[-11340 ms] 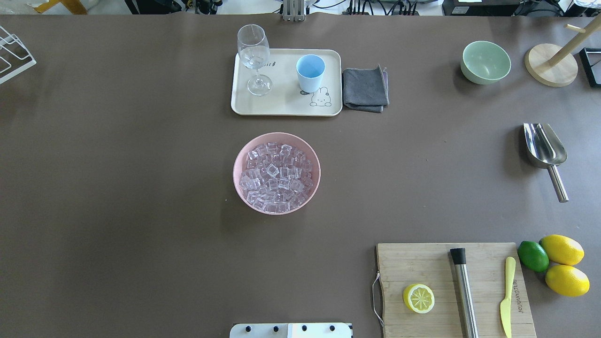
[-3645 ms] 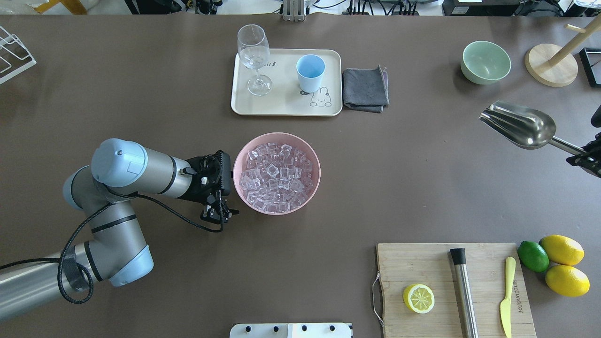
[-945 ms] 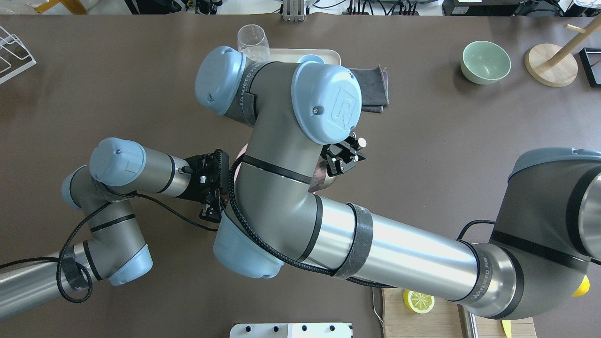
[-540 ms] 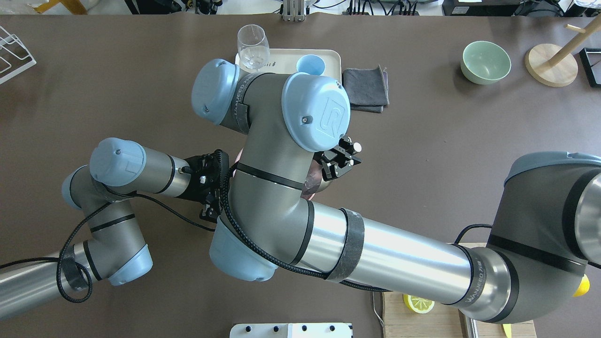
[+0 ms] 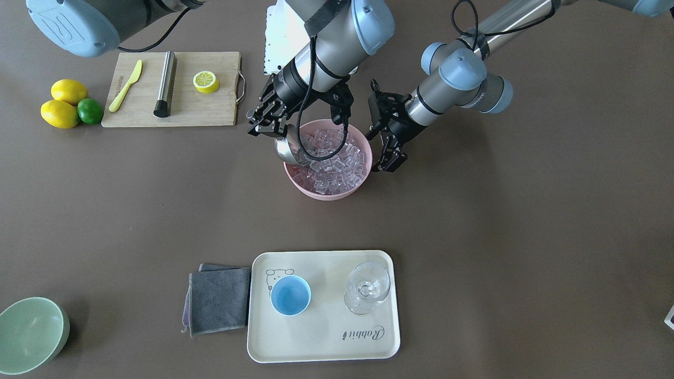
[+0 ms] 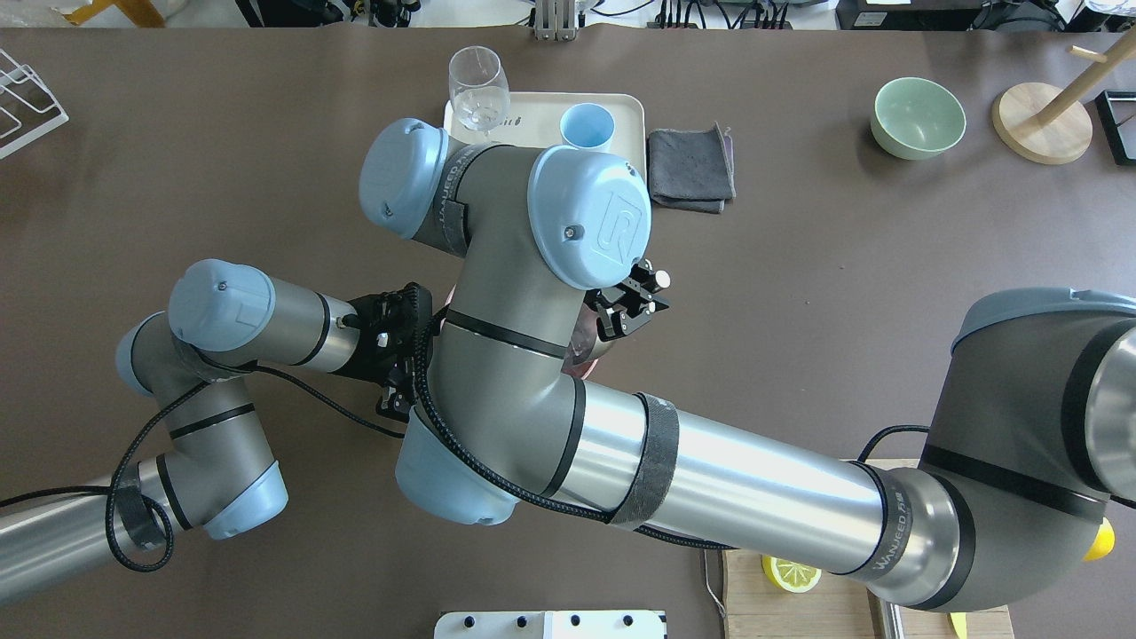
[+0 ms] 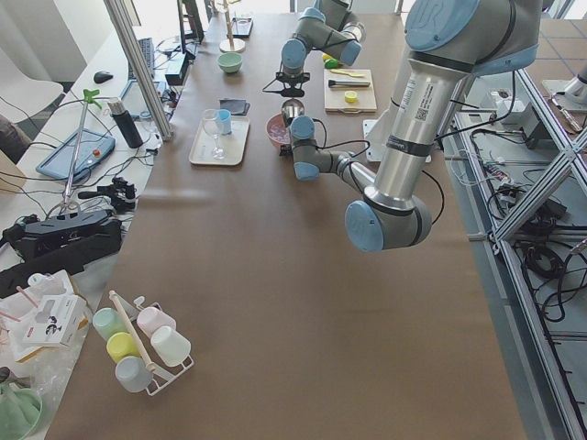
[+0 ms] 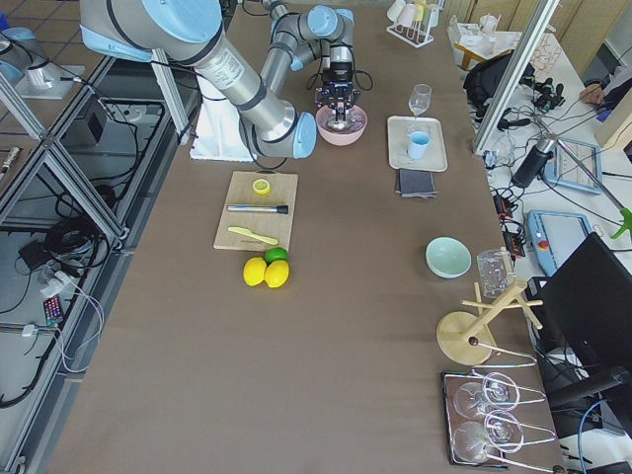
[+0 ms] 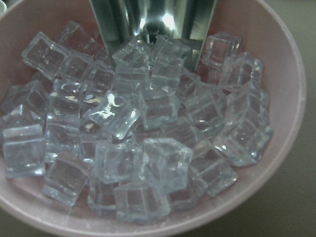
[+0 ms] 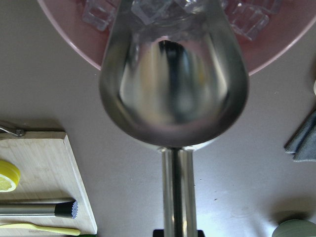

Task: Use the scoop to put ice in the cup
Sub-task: 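Carry the scoop over the pink bowl with the right gripper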

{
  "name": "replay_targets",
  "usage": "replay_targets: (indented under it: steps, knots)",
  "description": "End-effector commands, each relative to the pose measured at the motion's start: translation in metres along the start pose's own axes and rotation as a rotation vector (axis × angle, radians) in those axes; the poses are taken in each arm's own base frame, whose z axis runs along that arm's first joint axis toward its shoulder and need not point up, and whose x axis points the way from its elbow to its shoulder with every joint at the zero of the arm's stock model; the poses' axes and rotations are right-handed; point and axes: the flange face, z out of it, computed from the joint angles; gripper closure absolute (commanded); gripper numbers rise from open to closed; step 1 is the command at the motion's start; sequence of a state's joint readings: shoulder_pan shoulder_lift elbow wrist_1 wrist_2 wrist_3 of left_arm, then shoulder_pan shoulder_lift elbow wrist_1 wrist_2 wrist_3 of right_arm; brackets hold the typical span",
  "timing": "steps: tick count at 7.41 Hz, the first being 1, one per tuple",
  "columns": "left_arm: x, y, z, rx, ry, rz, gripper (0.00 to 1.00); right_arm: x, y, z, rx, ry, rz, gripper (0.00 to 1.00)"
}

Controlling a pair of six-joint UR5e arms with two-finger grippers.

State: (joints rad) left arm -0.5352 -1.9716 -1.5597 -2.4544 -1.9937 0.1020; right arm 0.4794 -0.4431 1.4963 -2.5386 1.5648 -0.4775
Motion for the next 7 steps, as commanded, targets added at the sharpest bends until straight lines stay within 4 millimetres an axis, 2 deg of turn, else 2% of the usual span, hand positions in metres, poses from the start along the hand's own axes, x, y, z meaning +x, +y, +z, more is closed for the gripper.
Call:
replay_targets:
  steps: [1, 4, 6, 7]
  knots:
    - [0.0, 0.0, 0.0, -0.001, 0.002, -0.002, 0.01, 0.001, -0.006, -0.002, 0.063, 0.026, 0.021, 1.0]
    - [0.0, 0.0, 0.0, -0.001, 0.002, -0.003, 0.01, -0.003, -0.021, 0.007, 0.16, 0.069, 0.039, 1.0]
    - [0.0, 0.0, 0.0, -0.001, 0.003, -0.002, 0.01, -0.015, 0.0, 0.019, 0.218, 0.088, 0.036, 1.0]
    - [0.0, 0.0, 0.0, -0.001, 0.002, -0.002, 0.01, -0.025, 0.02, 0.039, 0.269, 0.117, 0.037, 1.0]
